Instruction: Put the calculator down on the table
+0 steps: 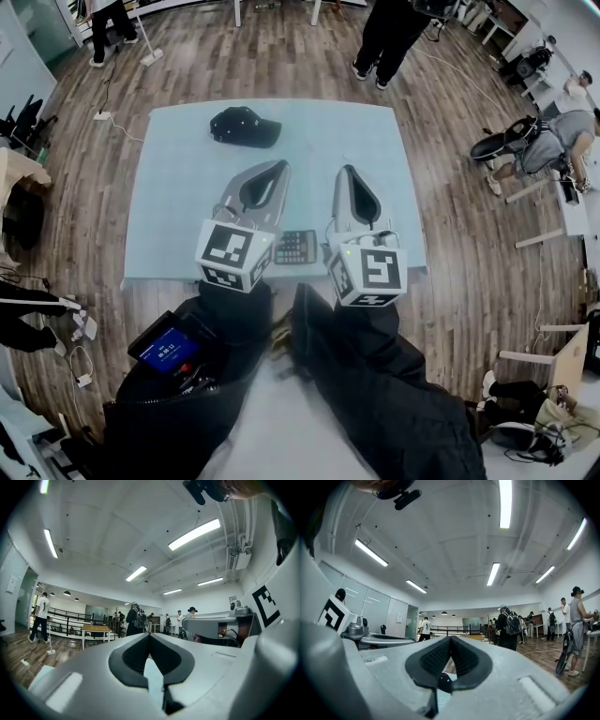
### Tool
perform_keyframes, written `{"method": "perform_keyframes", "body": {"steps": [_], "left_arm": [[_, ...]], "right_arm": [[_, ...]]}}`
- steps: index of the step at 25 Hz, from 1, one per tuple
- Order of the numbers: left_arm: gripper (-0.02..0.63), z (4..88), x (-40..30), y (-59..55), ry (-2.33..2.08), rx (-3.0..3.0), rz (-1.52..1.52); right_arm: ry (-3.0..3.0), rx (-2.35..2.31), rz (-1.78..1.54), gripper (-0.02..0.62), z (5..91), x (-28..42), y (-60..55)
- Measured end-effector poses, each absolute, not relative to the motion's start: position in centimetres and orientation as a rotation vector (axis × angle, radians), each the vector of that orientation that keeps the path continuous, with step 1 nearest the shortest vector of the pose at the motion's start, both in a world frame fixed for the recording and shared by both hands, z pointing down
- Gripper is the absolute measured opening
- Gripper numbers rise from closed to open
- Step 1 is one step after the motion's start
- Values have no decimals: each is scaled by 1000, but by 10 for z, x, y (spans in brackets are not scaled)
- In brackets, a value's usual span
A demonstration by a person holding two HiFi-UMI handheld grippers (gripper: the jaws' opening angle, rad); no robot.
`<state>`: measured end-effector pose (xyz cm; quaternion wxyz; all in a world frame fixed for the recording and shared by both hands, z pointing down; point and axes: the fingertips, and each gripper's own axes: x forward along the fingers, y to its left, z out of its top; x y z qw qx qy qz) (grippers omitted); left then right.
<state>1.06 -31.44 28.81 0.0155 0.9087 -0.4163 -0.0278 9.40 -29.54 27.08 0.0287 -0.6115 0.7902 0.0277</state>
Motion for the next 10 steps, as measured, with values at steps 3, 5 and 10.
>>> {"method": "perform_keyframes", "body": {"steps": [3, 5, 10], "left_arm": [[-2, 286, 4, -311, -1289, 2830, -87], [-2, 286, 3, -308, -1284, 2833, -83], [-2, 291, 8, -304, -1274, 2844, -72]], "right_arm": [[2440, -1887, 90, -8, 268, 87, -292], [2444, -1887, 97, -8, 268, 84, -290], [2453, -1880, 106, -8, 271, 85, -286]]}}
